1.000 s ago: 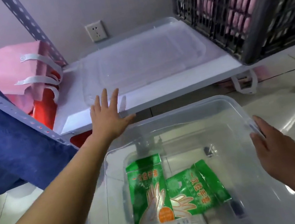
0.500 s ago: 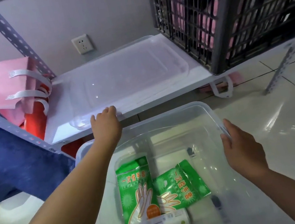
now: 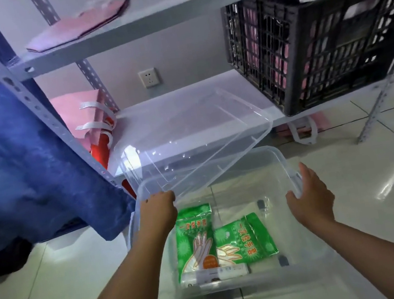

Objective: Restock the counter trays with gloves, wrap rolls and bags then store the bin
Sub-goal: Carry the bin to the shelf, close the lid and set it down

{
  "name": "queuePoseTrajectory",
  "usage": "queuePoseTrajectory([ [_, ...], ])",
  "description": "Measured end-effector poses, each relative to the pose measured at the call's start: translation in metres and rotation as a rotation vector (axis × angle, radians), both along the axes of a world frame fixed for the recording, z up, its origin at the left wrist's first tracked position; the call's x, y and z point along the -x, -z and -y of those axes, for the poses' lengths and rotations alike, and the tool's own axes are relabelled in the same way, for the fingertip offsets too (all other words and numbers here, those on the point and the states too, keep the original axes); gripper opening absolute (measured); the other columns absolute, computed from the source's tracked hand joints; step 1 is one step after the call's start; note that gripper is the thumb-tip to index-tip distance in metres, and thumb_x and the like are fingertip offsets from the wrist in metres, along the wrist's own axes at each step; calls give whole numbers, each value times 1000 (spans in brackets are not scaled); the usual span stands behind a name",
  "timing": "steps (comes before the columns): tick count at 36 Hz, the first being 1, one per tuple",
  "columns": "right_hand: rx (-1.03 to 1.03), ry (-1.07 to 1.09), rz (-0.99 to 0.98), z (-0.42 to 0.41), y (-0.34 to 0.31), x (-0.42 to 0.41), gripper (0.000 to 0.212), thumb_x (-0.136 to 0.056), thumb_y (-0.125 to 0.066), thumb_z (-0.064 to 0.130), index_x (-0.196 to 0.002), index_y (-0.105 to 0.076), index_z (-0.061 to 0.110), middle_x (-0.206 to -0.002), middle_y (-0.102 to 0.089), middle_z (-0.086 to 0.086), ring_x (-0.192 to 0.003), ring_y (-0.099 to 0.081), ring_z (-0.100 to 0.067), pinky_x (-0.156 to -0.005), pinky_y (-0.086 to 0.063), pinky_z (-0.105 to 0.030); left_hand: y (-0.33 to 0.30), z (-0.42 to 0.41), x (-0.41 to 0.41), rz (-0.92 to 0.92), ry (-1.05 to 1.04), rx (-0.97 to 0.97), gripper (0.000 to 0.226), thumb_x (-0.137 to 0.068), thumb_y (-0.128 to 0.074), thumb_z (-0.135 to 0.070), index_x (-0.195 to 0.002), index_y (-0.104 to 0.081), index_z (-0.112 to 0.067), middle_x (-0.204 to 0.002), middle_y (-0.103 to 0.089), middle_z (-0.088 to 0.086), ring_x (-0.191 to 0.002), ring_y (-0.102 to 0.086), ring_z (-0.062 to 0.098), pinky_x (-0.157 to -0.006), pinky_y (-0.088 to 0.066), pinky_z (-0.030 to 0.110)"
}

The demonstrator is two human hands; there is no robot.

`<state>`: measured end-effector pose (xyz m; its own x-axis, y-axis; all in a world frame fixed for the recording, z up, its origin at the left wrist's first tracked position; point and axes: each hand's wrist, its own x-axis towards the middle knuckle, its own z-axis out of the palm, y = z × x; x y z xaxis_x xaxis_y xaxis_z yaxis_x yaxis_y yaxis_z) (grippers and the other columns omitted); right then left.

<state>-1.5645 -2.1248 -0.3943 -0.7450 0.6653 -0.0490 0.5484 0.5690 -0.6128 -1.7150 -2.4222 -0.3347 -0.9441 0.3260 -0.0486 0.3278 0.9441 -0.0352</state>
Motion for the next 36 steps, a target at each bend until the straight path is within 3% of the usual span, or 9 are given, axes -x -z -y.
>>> queuePoseTrajectory([
  [5,-66,-47,89,0,9,-14,81,-86,-60,25,-154,-17,22,-161,-20,-14,-143,-26,-35,-110,-27,-54,16,2,-19,-30,61,25,37,-90,-56,-43,-122,-62,-25,-122,-66,-1,-118,-57,25,-103,-36,41],
  [7,-128,-109,147,-1,12,-21,85,-88,-58,27,-155,-7,27,-164,-9,-11,-148,-15,-33,-113,-21,-53,19,7,-25,-100,106,72,33,-89,-62,-30,-120,-60,-21,-122,-65,1,-118,-55,25,-105,-34,41],
  [10,-202,-192,235,-1,16,-34,91,-90,-53,26,-152,12,39,-165,10,-5,-150,-1,-30,-115,-13,-53,12,16,-30,-244,167,63,30,-72,-70,3,-99,-67,-11,-100,-68,9,-100,-61,34,-98,-41,47],
  [13,-210,-182,304,-3,13,-43,95,-88,-50,20,-148,20,43,-164,16,-1,-150,3,-30,-115,-14,-53,-9,17,-33,-317,229,15,33,-64,-73,12,-91,-69,-7,-89,-68,13,-88,-65,37,-90,-47,52],
  [17,-95,-140,342,-9,-9,-34,95,-87,-58,39,-152,11,36,-165,7,-5,-149,-7,-33,-113,-23,-53,-37,21,-32,-170,198,-16,37,-85,-61,-9,-120,-57,-20,-118,-64,5,-113,-56,29,-100,-39,43],
  [22,3,-128,311,-19,-51,-6,92,-83,-64,40,-154,-6,32,-163,-11,-5,-138,-32,-37,-105,-37,-50,-30,34,-25,-30,59,108,61,-86,-69,-35,-142,-45,-25,-142,-49,4,-134,-40,27,-109,-34,43],
  [28,-23,-227,243,-11,-68,5,87,-80,-62,36,-153,-13,34,-159,-25,-7,-131,-43,-35,-100,-42,-45,18,47,-26,-134,69,204,36,-90,-57,-14,-125,-57,-24,-127,-60,3,-122,-50,27,-109,-32,43],
  [32,0,-254,222,-4,-50,1,83,-82,-61,35,-153,-17,31,-159,-24,-5,-131,-43,-33,-101,-42,-44,21,47,-16,-213,188,241,31,-85,-68,-15,-116,-66,-21,-116,-62,5,-116,-52,29,-112,-29,46],
  [36,48,-191,191,4,-31,-9,77,-84,-61,33,-151,-24,26,-158,-27,-6,-131,-44,-33,-103,-40,-44,10,51,-24,-331,247,157,31,-60,-86,-5,-86,-72,-16,-87,-69,5,-86,-65,28,-95,-50,47],
])
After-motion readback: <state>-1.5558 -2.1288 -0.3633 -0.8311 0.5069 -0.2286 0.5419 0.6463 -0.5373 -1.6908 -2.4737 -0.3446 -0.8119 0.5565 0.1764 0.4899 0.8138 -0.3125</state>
